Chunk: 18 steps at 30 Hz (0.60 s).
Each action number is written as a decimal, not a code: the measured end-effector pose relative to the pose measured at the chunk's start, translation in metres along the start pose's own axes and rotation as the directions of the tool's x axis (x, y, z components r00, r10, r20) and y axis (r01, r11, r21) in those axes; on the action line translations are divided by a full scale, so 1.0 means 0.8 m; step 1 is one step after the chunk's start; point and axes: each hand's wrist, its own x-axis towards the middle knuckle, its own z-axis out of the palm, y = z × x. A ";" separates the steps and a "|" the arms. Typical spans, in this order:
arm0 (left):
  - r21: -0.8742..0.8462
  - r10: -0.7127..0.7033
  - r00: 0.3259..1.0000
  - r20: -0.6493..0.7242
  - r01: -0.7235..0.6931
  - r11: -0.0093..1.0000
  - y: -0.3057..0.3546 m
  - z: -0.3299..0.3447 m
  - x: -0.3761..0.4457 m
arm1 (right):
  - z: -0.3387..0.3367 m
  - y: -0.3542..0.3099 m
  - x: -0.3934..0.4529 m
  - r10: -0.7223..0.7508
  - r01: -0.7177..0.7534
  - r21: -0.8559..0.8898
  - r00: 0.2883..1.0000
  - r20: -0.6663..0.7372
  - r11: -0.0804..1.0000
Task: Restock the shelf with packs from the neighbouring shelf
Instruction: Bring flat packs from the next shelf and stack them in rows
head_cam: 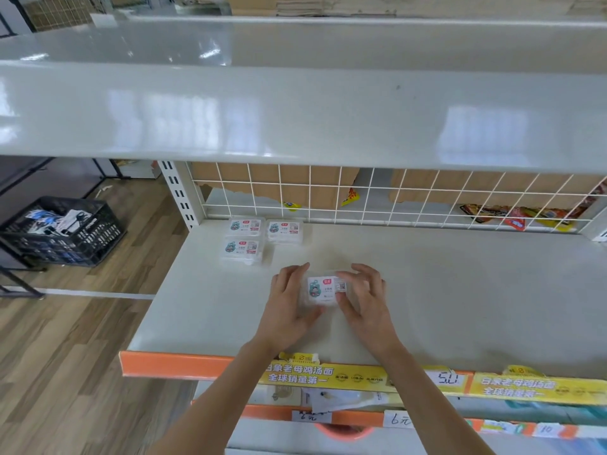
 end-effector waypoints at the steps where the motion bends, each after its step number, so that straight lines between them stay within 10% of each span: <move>1: 0.054 0.001 1.000 -0.009 -0.001 0.999 -0.001 -0.001 0.000 | 0.000 0.000 0.000 -0.062 0.063 -0.075 0.998 0.024 0.995; 10: 0.392 0.127 0.991 0.029 -0.128 0.911 -0.029 -0.065 -0.012 | 0.035 -0.025 0.044 -0.331 0.386 -0.355 0.921 0.207 0.852; 18: 0.456 0.229 0.945 0.235 -0.315 0.832 -0.056 -0.111 -0.030 | 0.077 -0.055 0.089 -0.183 0.279 -0.423 0.950 0.254 0.862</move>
